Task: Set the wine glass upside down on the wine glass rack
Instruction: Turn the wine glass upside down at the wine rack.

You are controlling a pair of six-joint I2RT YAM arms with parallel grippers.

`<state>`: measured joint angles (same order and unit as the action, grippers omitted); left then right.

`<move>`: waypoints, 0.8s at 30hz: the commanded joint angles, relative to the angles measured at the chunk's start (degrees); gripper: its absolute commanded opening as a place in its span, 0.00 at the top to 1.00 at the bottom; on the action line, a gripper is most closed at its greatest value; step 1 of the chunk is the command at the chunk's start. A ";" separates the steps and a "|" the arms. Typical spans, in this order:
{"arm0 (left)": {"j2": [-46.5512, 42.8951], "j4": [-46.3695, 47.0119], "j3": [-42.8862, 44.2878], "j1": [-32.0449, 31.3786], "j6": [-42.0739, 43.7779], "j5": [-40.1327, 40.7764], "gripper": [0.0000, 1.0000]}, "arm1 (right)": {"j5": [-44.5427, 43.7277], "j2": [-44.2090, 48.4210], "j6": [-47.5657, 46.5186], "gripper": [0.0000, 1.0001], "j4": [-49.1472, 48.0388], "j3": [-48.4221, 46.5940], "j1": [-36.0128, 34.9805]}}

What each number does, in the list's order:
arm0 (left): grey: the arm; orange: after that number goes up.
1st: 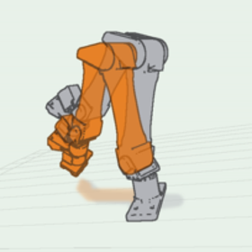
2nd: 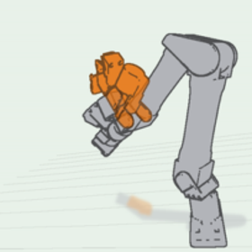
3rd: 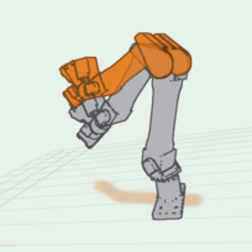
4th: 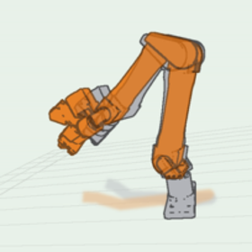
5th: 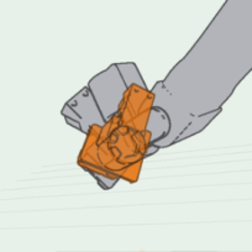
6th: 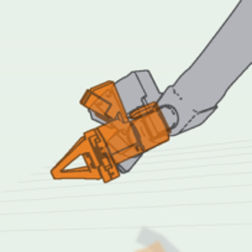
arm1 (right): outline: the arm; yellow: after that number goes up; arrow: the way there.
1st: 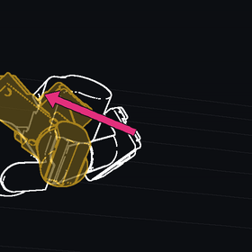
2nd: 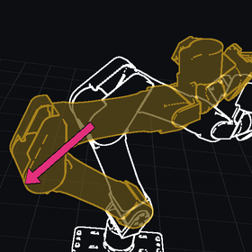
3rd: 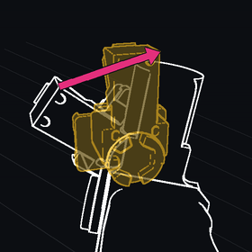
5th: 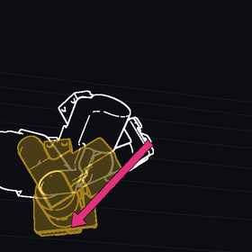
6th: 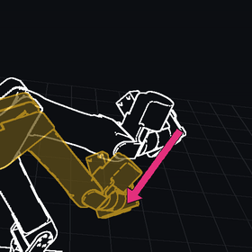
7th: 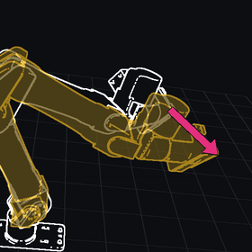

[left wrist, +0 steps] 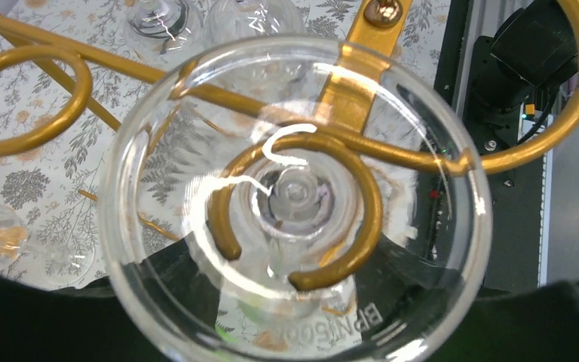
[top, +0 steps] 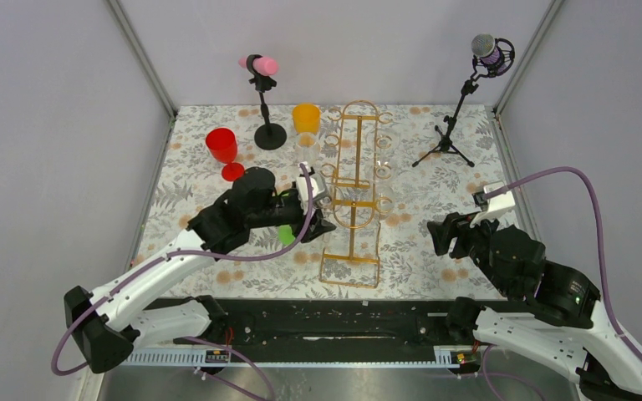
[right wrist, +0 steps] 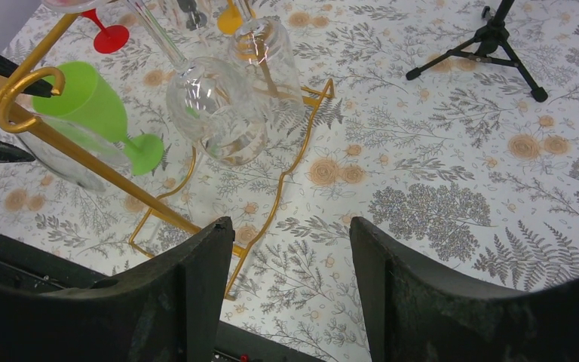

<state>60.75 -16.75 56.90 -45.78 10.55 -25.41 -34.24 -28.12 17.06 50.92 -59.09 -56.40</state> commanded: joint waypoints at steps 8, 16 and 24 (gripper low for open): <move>-6.67 5.72 -3.38 -0.17 -2.37 3.90 0.20 | 0.89 1.61 1.55 0.33 -2.03 -0.14 0.44; -15.24 4.19 -8.02 -0.18 -6.45 14.15 0.14 | -0.69 0.60 3.87 0.35 -2.23 -1.92 0.50; -25.77 -3.29 -11.17 1.96 -19.09 40.40 0.07 | -4.23 -0.61 6.28 0.36 -4.72 -3.33 0.43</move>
<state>36.49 -16.86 44.38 -45.74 -0.01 -2.76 -34.35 -27.14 20.56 49.17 -59.64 -56.40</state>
